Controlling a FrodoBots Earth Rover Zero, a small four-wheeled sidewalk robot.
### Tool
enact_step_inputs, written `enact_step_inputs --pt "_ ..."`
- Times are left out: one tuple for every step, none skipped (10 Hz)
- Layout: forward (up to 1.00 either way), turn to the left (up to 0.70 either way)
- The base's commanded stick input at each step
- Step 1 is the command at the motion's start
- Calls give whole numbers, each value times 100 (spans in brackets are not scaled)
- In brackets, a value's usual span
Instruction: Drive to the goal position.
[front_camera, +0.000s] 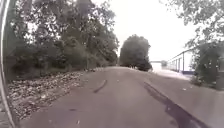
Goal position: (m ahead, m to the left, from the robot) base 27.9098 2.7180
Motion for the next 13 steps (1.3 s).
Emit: enact_step_inputs --pt "70 0" --pt "70 0" --pt "70 0" --pt "70 0" --pt "70 0" --pt "70 0" --pt "70 0" --pt "70 0" --pt "70 0" --pt "70 0" --pt "70 0" --pt "70 0" --pt "70 0"
